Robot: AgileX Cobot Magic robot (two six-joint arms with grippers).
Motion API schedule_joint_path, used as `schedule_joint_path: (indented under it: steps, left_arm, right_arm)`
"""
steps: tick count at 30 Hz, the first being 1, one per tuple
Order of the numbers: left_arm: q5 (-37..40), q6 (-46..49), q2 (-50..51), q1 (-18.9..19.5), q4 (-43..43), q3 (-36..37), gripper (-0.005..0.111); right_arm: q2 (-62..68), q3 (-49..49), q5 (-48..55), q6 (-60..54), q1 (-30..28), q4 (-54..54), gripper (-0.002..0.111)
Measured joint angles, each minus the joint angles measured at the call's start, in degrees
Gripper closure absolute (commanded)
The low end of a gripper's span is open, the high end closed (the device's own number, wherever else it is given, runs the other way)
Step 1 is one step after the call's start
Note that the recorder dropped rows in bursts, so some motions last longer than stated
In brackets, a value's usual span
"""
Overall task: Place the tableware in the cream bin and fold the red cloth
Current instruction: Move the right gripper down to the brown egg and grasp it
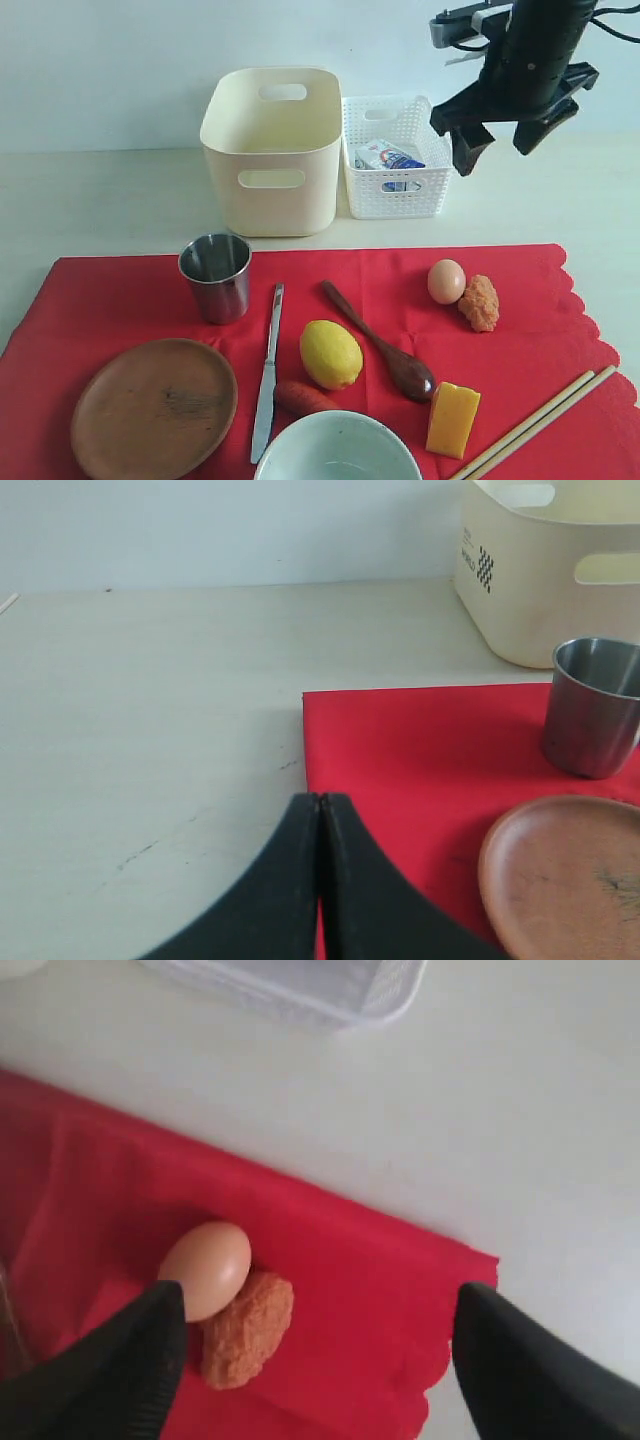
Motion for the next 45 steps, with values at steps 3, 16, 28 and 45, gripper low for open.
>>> schedule_joint_path:
  steps: [3,16,28,45]
  left_arm:
    - [0.0,0.0,0.0,0.0,0.0,0.0,0.107]
    - [0.0,0.0,0.0,0.0,0.0,0.0,0.107]
    - [0.0,0.0,0.0,0.0,0.0,0.0,0.107]
    - [0.0,0.0,0.0,0.0,0.0,0.0,0.107]
  right_arm:
    - [-5.08,9.37,-5.27,0.69,0.0,0.97,0.038]
    - [-8.52,27.06,-20.14,-5.74,0.0,16.52,0.038]
    - [-1.6,27.42,-25.67,-5.58,0.0,17.47,0.038]
    - [3.94,27.3,-30.04,-2.46,0.0,18.09,0.043]
